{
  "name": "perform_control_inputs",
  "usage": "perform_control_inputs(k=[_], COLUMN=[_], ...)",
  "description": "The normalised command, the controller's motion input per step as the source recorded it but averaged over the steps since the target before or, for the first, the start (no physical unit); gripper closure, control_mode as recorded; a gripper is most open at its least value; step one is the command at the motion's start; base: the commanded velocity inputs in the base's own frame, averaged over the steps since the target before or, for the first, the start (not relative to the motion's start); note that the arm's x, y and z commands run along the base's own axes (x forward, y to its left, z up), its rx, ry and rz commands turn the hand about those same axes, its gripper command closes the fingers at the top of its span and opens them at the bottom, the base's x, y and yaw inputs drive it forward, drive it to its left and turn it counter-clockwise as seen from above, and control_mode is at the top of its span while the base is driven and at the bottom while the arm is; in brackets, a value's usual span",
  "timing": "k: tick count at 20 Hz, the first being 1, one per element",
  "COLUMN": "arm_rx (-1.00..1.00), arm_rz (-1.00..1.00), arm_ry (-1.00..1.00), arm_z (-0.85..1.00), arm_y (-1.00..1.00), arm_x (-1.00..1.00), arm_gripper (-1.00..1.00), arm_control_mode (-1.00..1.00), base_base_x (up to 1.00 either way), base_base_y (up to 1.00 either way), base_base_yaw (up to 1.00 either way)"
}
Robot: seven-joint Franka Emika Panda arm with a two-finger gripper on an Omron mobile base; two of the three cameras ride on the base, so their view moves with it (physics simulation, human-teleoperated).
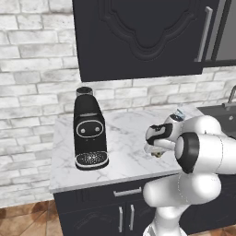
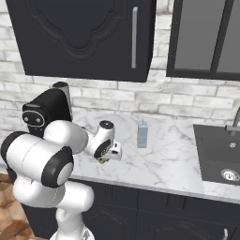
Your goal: Gather the eggs and milk located in the vicinity of the sink area and place them right next to the bowl.
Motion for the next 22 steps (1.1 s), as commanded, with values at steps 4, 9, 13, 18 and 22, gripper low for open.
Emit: perform_control_inputs(k=[4, 9, 13, 18, 22], arm_rx=[0.00, 0.00, 0.01, 0.00, 0.00], arm_rz=[0.09, 0.10, 0.13, 0.16, 0.15], arm_ry=[-0.09, -0.26, -0.32, -0.31, -0.29], arm_z=[0.16, 0.57, 0.78, 0.83, 0.65], arm_y=[0.00, 0.00, -0.03, 0.00, -0.04], arm_x=[-0.24, -0.35, -0.25, -0.23, -0.28], arm_gripper=[1.00, 1.00, 1.00, 1.00, 1.00], arm_control_mode=[-1.00, -1.00, -1.00, -1.00, -1.00], base_base_x=[0.00, 0.00, 0.00, 0.00, 0.00], base_base_y=[0.00, 0.00, 0.00, 0.00, 0.00], base_base_yaw=[0.00, 0.00, 0.00, 0.00, 0.00])
